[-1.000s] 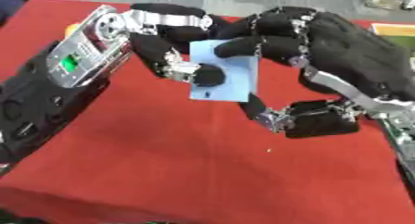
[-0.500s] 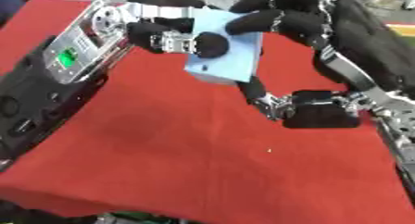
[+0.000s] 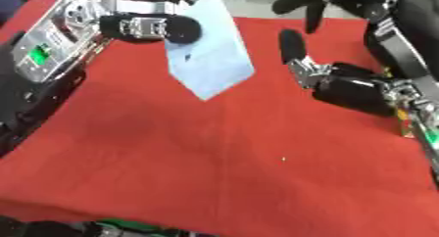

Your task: Pick up the objects with one hand, pass them to the other hand, and then place them into the box on the other side of the table.

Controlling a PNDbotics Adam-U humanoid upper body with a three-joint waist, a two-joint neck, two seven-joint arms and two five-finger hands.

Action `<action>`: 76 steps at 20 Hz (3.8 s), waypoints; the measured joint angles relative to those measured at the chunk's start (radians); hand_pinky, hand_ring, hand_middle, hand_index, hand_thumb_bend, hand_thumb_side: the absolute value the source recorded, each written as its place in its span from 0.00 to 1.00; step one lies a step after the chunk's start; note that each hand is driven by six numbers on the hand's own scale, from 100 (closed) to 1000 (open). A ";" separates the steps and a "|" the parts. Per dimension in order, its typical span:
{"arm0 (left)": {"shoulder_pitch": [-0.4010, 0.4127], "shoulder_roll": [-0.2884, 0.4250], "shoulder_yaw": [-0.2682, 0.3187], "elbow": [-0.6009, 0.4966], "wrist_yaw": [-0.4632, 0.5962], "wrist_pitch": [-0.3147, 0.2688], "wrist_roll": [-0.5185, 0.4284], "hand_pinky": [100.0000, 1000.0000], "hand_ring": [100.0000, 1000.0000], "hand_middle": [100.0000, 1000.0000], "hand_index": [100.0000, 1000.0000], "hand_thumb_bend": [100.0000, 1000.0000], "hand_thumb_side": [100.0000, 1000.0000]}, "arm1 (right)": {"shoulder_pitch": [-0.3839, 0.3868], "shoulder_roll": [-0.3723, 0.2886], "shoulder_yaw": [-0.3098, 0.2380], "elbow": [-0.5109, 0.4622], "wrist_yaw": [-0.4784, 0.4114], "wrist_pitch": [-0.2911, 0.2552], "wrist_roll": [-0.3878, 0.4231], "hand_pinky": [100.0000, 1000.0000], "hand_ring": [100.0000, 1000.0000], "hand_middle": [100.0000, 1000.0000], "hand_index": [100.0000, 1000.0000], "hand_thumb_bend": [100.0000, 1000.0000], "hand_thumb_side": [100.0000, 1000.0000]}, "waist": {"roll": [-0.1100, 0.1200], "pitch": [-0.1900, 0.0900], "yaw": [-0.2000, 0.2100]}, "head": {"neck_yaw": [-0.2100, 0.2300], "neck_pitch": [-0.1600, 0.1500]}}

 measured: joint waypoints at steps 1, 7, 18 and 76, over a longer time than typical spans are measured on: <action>0.011 0.014 0.013 0.000 -0.005 -0.012 0.003 0.73 0.74 0.68 0.78 0.16 0.96 | 0.000 -0.008 -0.007 0.000 -0.001 0.005 -0.007 0.69 0.38 0.11 0.65 0.00 0.00 | 0.000 0.000 0.000 | -0.002 0.000; 0.079 0.063 0.091 0.012 0.001 -0.050 0.044 0.69 0.67 0.59 0.71 0.11 0.94 | 0.009 -0.069 -0.055 0.000 -0.037 0.039 -0.046 0.68 0.38 0.11 0.64 0.00 0.00 | 0.000 0.000 0.005 | -0.012 0.001; 0.098 0.062 0.111 -0.020 0.079 -0.016 0.108 0.65 0.58 0.49 0.63 0.00 0.77 | 0.006 -0.077 -0.053 0.000 -0.076 0.037 0.027 0.74 0.52 0.44 0.85 0.00 0.11 | 0.000 0.000 0.009 | -0.014 0.002; -0.044 -0.102 -0.060 0.120 -0.208 -0.065 0.159 0.62 0.52 0.43 0.58 0.00 0.49 | -0.053 0.014 0.041 0.017 -0.061 -0.005 0.613 0.86 0.82 0.96 1.00 0.00 0.15 | 0.000 0.000 0.000 | -0.007 0.009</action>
